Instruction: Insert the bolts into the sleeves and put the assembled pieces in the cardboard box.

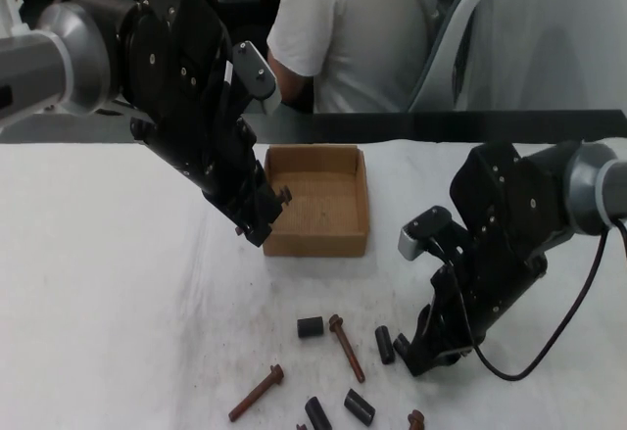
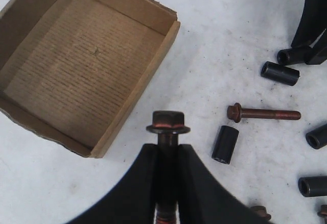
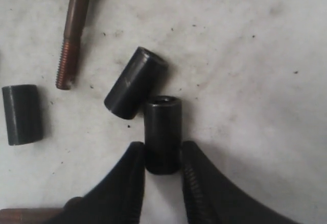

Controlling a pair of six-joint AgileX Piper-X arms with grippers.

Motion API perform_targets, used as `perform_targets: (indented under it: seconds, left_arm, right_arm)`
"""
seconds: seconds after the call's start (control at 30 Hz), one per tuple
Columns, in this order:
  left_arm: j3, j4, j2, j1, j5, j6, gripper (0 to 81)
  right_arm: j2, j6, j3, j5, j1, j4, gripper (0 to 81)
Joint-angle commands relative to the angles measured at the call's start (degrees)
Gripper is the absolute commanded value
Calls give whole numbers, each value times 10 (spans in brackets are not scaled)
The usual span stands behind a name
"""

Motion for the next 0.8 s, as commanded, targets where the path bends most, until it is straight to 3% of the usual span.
perform_targets:
  seconds: [0.0, 0.13, 0.47, 0.77]
  left_arm:
    - [-4, -7, -12, 1, 4, -4, 2]
    - [-4, -7, -12, 1, 4, -4, 2]
    - [-4, -7, -12, 1, 4, -4, 2]
    - [-4, -6, -12, 1, 4, -6, 2]
  right_arm:
    - [-1, 0, 13, -2, 1, -1, 230]
    - [-1, -13, 16, -2, 1, -6, 13]
    - [-1, -13, 16, -2, 1, -8, 8]
    - [-67, -13, -7, -69, 1, -22, 8]
